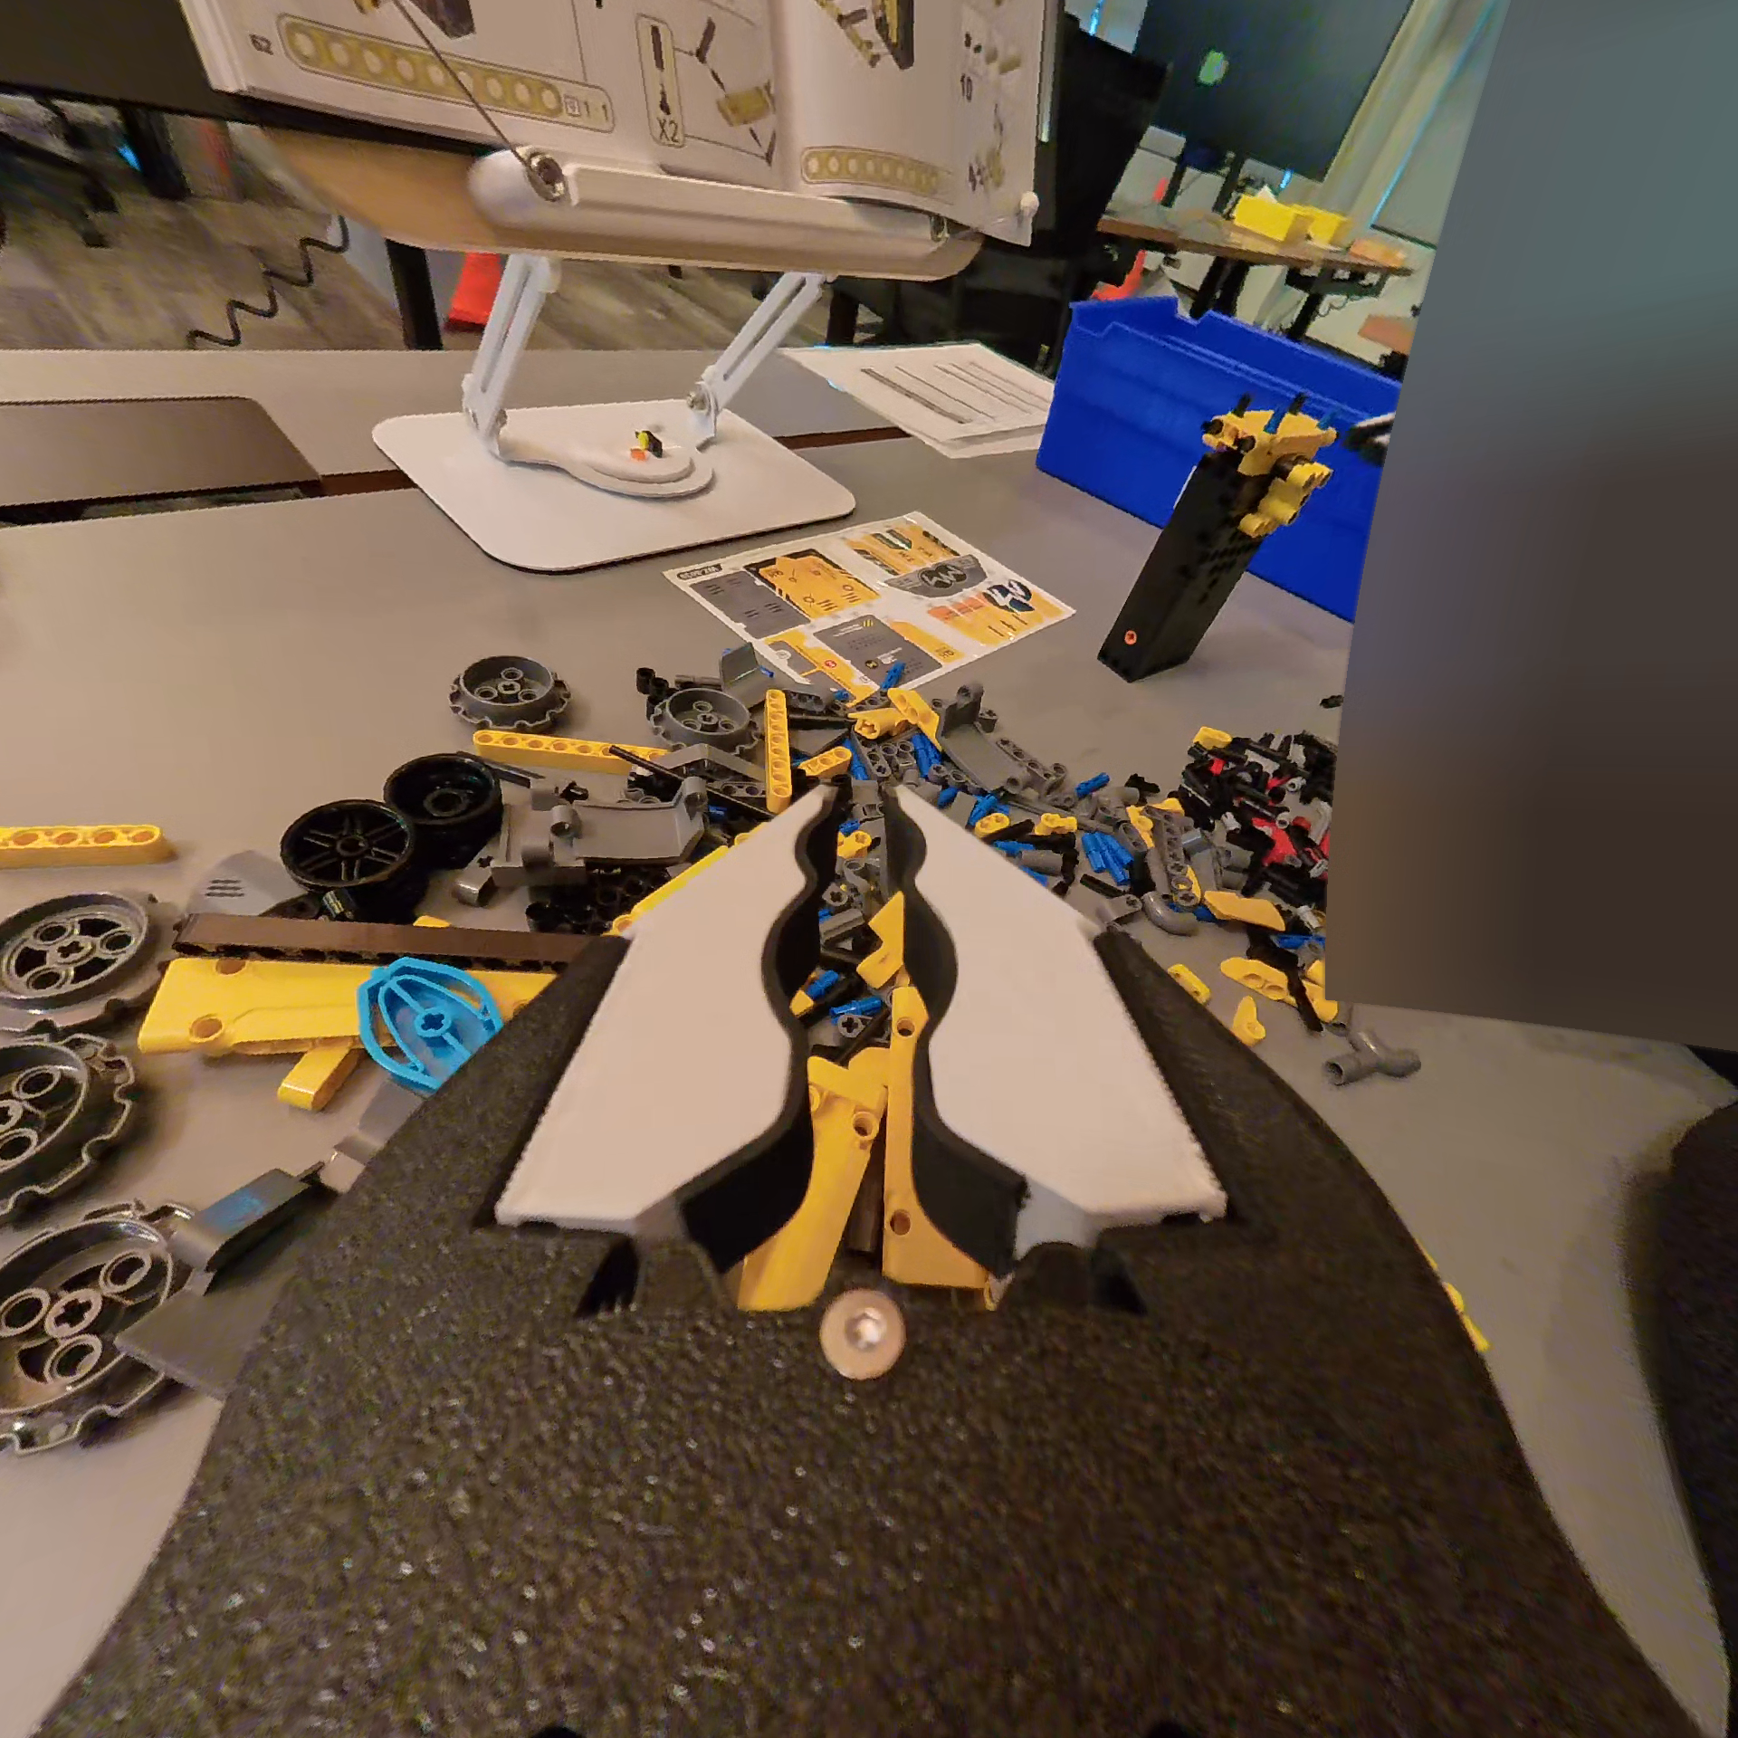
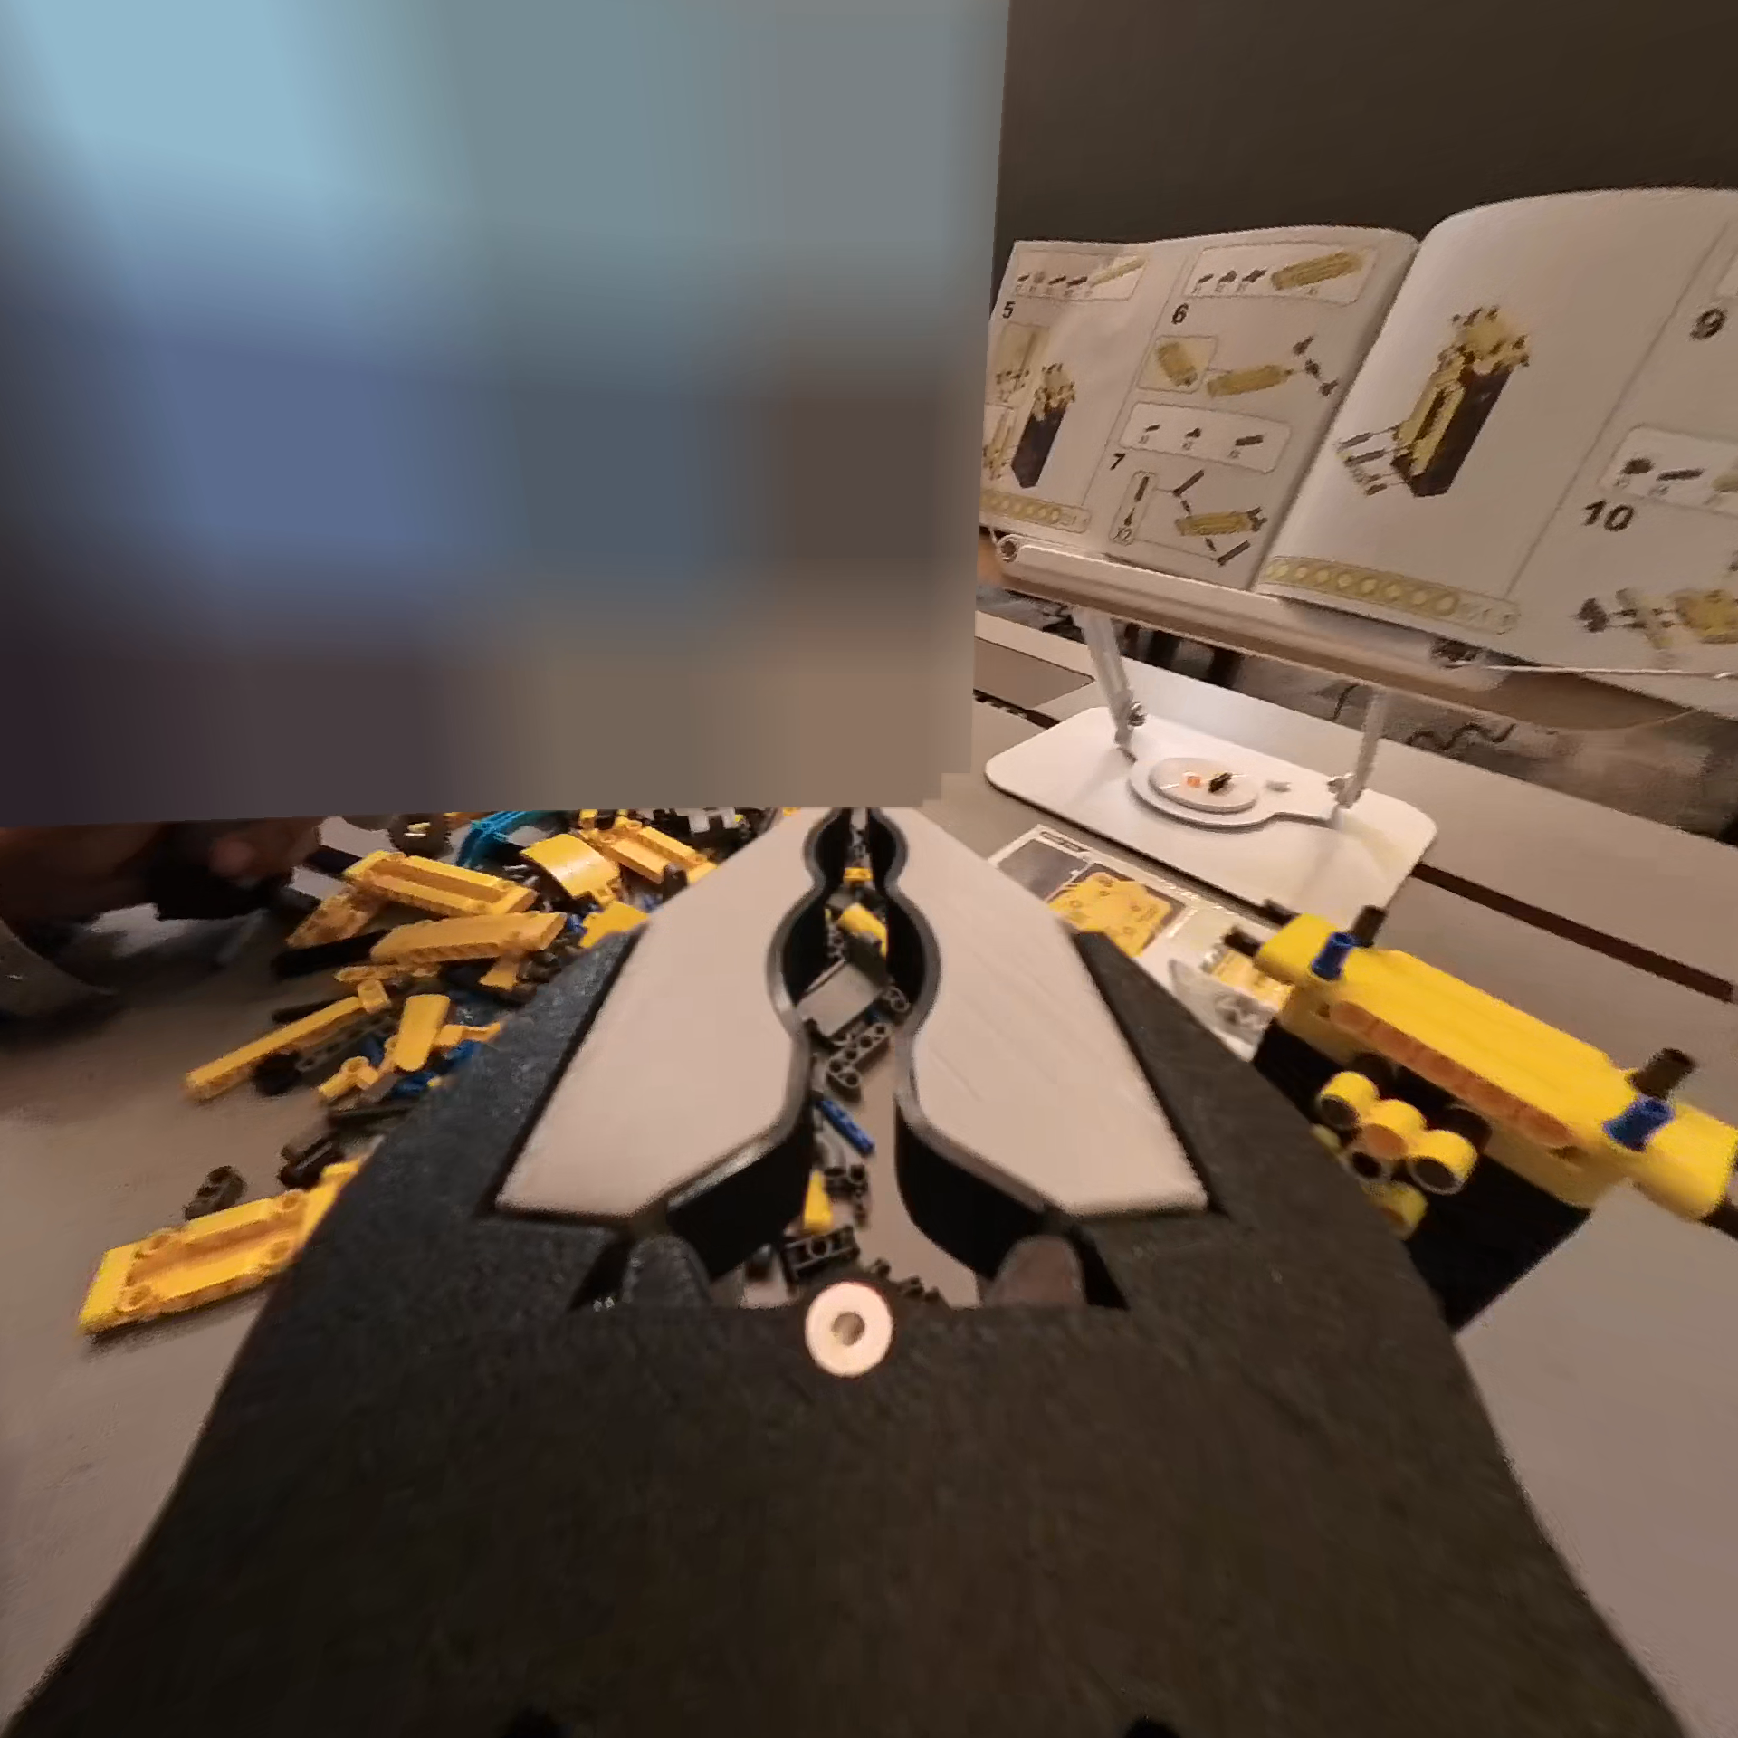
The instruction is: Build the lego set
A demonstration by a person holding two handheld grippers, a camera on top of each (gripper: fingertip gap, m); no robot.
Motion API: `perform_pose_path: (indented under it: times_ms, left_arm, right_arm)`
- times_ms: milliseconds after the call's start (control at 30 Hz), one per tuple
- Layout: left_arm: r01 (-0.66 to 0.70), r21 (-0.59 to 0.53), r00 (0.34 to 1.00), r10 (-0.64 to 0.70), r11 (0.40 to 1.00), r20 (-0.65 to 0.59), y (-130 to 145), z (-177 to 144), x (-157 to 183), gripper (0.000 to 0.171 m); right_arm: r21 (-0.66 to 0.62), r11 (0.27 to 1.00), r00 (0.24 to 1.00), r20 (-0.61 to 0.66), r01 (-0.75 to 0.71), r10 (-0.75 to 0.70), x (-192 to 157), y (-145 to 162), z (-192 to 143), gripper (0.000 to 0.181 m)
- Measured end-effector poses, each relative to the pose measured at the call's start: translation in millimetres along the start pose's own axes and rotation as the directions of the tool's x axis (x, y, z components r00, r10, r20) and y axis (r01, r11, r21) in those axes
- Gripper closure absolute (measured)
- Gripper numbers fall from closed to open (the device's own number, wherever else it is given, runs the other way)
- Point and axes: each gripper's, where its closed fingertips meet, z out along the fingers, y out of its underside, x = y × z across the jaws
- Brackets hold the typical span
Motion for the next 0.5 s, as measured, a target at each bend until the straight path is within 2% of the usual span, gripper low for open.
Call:
perform_pose_path:
  times_ms: [133, 267, 500]
  left_arm:
    - [0.009, -0.028, 1.0, -0.009, 1.0, -0.019, 5, 2, 3, 0.162]
    - [-0.002, -0.039, 1.0, 0.001, 0.999, -0.022, 8, 3, 5, 0.162]
    - [-0.012, -0.059, 1.0, 0.01, 0.998, -0.028, 11, 5, 7, 0.162]
  right_arm:
    - [-0.01, 1.0, 1.0, -0.025, -0.001, 0.001, 4, 2, 1, 0.16]
    - [-0.001, 1.0, 0.998, -0.06, 0.008, -0.008, 12, 0, -4, 0.16]
    - [0.016, 0.997, 0.997, -0.032, -0.076, 0.077, 15, 0, -6, 0.16]
